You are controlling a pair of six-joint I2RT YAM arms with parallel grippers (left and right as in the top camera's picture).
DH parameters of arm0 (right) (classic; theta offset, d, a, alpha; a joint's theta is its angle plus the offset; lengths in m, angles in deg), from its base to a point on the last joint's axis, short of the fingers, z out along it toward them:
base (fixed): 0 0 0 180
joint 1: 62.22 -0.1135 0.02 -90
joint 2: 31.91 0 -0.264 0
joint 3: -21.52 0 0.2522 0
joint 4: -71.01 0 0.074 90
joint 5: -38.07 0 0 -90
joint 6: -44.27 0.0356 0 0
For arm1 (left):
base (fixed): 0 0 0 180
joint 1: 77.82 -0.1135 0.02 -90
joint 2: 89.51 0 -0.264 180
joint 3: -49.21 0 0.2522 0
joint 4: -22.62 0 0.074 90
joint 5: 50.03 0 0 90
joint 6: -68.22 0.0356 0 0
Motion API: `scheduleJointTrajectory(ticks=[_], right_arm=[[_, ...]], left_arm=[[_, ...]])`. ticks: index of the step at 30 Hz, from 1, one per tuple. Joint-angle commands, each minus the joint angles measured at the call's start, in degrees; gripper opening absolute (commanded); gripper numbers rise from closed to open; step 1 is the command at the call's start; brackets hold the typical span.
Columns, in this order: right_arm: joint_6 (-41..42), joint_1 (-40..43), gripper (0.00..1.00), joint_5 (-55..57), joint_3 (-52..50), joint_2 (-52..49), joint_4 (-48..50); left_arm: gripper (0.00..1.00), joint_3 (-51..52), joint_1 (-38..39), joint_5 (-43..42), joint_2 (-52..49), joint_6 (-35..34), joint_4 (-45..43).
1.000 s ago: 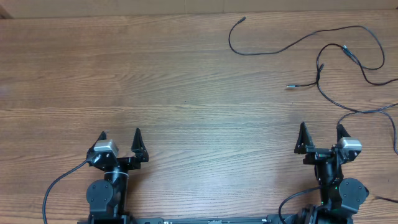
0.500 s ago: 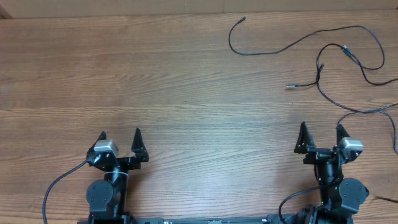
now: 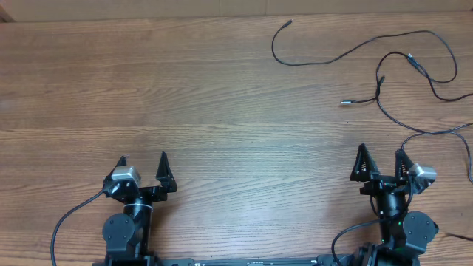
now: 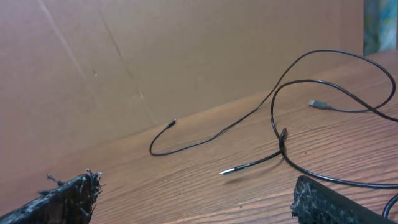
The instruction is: Untangle cables
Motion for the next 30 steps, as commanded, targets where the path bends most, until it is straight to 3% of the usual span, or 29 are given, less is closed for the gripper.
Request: scheduleJointTrajectory(ticks=[1, 4, 13, 30], right_arm=[[0.7, 0.15, 1.0, -0.26, -0.61, 0.61, 0.33], [0.15, 0.15, 1.0, 1.86, -0.61, 0.61, 0.26], [-18.6, -2.08, 1.0, 1.4, -0.61, 0.61, 0.24], [-15.76, -7.17, 1.0, 8.24, -0.63, 0.61, 0.09]], left_arm=[[1.0, 0.17, -0.31, -0.39, 0.61, 0.68, 0.04], [1.0, 0.17, -0.31, -0.39, 0.61, 0.7, 0.02], [1.0, 0.17, -0.31, -0.39, 0.61, 0.68, 0.02], [0.99, 0.17, -0.31, -0.39, 0.61, 0.68, 0.04]])
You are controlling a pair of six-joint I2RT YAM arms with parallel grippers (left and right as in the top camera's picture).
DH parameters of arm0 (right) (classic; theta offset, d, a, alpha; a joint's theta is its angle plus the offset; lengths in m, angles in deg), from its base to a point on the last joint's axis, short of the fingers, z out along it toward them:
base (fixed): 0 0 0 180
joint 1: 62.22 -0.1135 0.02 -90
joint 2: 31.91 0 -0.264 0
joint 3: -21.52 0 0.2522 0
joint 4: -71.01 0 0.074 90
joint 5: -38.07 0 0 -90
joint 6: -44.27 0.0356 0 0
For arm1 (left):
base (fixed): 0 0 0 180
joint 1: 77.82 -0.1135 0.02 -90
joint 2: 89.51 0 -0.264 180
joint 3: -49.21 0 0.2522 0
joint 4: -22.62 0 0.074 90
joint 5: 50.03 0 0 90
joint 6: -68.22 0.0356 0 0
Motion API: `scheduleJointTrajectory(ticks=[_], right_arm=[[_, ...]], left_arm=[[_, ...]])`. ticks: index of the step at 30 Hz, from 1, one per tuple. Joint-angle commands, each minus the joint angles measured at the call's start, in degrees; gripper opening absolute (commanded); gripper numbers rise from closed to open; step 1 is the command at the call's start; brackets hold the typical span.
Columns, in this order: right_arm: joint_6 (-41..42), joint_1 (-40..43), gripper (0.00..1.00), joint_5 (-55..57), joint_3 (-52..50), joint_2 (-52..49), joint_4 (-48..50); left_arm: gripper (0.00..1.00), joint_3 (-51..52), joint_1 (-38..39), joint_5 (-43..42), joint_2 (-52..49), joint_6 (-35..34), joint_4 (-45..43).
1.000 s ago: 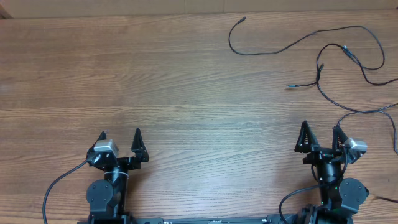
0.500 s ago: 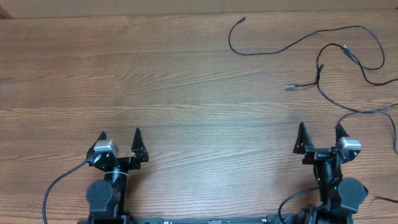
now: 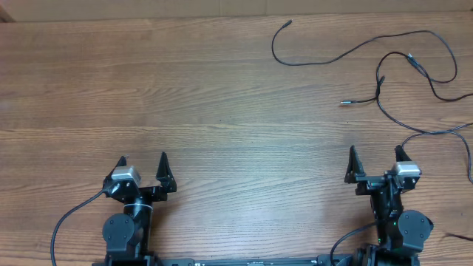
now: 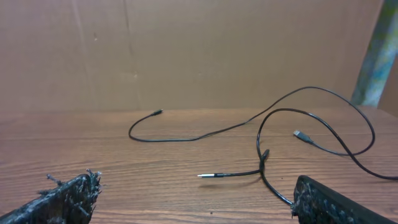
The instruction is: Untangle cables
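Observation:
Thin black cables (image 3: pixel 384 77) lie tangled at the table's far right, crossing at a knot (image 3: pixel 379 87) with a silver-tipped plug end (image 3: pixel 344 103) sticking out left. A long strand ends in a plug (image 3: pixel 288 24) farther back. In the right wrist view the same cables (image 4: pixel 267 134) and silver-tipped plug end (image 4: pixel 208 176) lie ahead of the fingers. My right gripper (image 3: pixel 375 162) stands open near the front edge, short of the cables, holding nothing. My left gripper (image 3: pixel 143 168) stands open at the front left, far from them.
The wooden table (image 3: pixel 185 96) stretches wide to the left and middle. A brown cardboard wall (image 4: pixel 186 50) rises behind the table. Part of the cable runs off the right edge (image 3: pixel 468 159). A grey arm cable (image 3: pixel 70 218) hangs by the left base.
My right gripper has turned and shifted slightly left, now facing straight toward the cables. The cables and the left arm have not moved.

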Motion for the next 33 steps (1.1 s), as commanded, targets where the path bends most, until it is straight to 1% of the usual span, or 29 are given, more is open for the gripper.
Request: scheduleJointTrajectory(ticks=[1, 33], right_arm=[[2.49, -0.92, 1.0, 3.96, -0.63, 0.61, 0.02], [2.45, -1.2, 1.0, 3.76, -0.61, 0.57, -0.28]], left_arm=[[1.0, 0.17, -0.31, -0.39, 0.61, 0.68, 0.04], [0.99, 0.17, -0.31, -0.39, 0.61, 0.68, 0.02]])
